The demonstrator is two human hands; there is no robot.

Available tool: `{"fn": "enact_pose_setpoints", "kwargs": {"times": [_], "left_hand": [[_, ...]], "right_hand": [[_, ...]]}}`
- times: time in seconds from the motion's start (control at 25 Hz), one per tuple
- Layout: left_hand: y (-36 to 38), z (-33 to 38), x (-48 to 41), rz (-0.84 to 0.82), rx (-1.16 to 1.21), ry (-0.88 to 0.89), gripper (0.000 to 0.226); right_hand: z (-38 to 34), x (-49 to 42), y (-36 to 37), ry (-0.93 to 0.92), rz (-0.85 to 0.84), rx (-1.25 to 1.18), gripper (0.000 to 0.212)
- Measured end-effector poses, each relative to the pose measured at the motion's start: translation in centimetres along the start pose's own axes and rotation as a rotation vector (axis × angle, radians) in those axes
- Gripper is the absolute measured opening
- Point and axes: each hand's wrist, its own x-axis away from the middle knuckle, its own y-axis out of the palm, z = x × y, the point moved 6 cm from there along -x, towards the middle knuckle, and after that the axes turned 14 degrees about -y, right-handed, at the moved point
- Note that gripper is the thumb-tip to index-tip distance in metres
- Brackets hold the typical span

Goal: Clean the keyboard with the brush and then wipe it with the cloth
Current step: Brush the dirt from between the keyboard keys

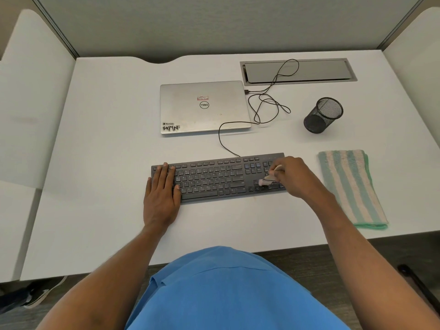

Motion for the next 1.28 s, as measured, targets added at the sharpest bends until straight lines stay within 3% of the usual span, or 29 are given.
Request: {"fn": "enact_pose_setpoints", "kwargs": {"times": [0.36,0.6,0.88,1.0,1.12,1.28], "left_hand": [[0.0,0.0,0.0,0.005,0.0,0.004,0.061],[0.0,0.0,0.1,0.007,0.001,0.003,0.061],[-0.1,0.1,0.1,0.0,0.005,-0.003,0.062],[-0.1,0.0,0.1,0.002,0.001,-0.002,0.062],[-0.1,0.1,0.2,0.005,0.005,0.003,0.061],[-0.1,0.1,0.1,0.002,-0.003,0.002,0.062]], "right_hand": [[1.7,0.6,-0.7,0.101,0.035,0.09,0.019],[0.0,0.5,0.8,0.019,0.028,-0.022,0.01],[2.0,1.2,-1.7,0.14,0.042,0.077,0.011],[0.9,0.7,-1.5,0.063,0.071,0.04,0.012],[-0.1,0.6,0.2,-0.006,-0.002,-0.006,0.013],[1.2,0.7,-0.5,0.07,0.042,0.005,0.015]]}}
